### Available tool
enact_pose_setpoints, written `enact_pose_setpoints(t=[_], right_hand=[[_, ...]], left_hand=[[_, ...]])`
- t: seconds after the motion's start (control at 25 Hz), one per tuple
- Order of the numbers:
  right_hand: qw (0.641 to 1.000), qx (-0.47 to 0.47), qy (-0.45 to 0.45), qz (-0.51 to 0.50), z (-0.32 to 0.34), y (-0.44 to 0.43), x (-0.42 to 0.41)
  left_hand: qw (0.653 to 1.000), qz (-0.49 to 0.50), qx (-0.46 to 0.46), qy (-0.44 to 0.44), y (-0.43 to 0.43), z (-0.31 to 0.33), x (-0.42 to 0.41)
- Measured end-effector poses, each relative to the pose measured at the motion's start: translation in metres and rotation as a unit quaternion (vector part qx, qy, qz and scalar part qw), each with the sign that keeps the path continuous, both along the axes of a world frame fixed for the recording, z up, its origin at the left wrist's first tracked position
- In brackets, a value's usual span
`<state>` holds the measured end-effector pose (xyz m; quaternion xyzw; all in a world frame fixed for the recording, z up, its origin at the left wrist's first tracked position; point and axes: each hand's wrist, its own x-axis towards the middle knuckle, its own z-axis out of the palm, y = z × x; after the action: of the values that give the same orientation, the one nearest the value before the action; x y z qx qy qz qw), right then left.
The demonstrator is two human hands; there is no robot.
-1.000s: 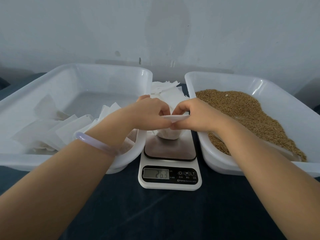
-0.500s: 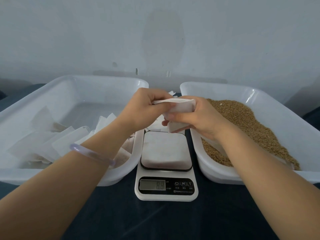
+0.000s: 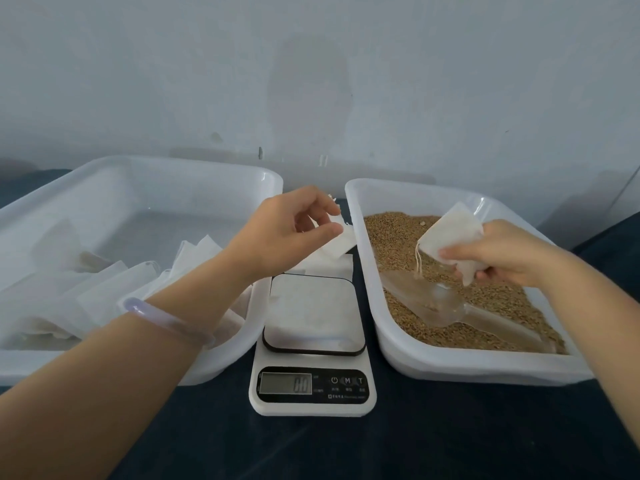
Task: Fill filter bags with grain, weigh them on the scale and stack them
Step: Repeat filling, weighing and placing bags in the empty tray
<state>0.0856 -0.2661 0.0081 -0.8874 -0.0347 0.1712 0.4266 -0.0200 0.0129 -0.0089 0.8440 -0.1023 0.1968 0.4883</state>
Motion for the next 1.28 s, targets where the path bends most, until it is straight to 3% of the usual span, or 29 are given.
enact_pose_setpoints(t=[0.72, 1.28], right_hand=[[0.995, -0.103, -0.014, 0.013, -0.018, -0.005, 0.005], [0.991, -0.124, -0.035, 0.035, -0.019, -0.004, 0.000]], left_hand=[[0.999, -0.006, 0.034, 0.023, -0.001, -0.004, 0.000], [0.999, -0.009, 0.037, 0.027, -0.002, -0.004, -0.001]])
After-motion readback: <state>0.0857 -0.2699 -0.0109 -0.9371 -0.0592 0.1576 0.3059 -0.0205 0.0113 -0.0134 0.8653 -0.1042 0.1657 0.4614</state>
